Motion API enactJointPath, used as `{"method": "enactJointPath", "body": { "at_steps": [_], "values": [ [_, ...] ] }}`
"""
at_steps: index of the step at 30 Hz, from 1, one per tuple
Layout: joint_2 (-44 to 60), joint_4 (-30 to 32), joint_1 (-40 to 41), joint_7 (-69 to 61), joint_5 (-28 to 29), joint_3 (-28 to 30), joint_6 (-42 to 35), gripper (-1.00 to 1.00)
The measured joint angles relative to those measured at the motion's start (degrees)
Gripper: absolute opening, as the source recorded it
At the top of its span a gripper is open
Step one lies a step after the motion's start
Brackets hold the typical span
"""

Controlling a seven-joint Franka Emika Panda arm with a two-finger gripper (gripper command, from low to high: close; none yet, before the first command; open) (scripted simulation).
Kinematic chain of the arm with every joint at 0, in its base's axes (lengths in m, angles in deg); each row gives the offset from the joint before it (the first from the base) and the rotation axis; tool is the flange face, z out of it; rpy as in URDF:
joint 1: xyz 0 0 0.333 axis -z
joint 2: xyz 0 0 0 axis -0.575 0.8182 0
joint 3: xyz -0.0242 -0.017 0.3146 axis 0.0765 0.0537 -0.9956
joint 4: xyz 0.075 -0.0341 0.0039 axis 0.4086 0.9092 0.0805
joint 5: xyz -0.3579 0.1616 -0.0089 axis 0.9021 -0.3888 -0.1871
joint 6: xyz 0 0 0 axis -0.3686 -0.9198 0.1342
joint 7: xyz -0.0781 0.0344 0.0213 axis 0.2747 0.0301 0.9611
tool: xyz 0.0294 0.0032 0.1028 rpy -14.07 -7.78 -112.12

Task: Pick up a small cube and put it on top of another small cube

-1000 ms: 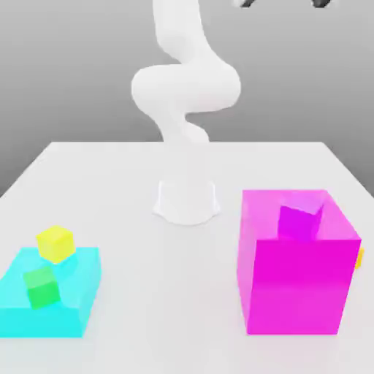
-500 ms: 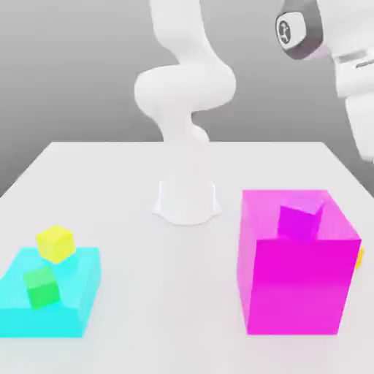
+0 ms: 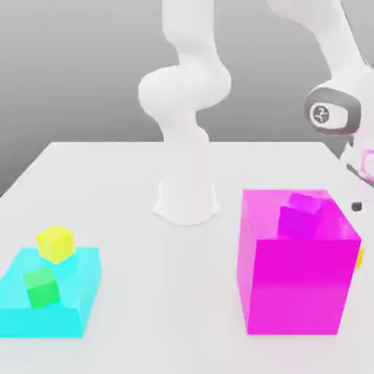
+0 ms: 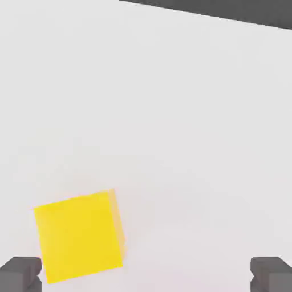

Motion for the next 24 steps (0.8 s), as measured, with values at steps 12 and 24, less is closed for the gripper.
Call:
{"method": "enactJointPath", "body": {
  "at_steps": [12,24],
  "values": [
    [14.42,-1.15,-4.76,4.39,9.94,4.59,11.41,-1.0],
    [4.69,0.65,-2.99,1.76,6.51,2.01,3.5,-1.0]
  ]
}}
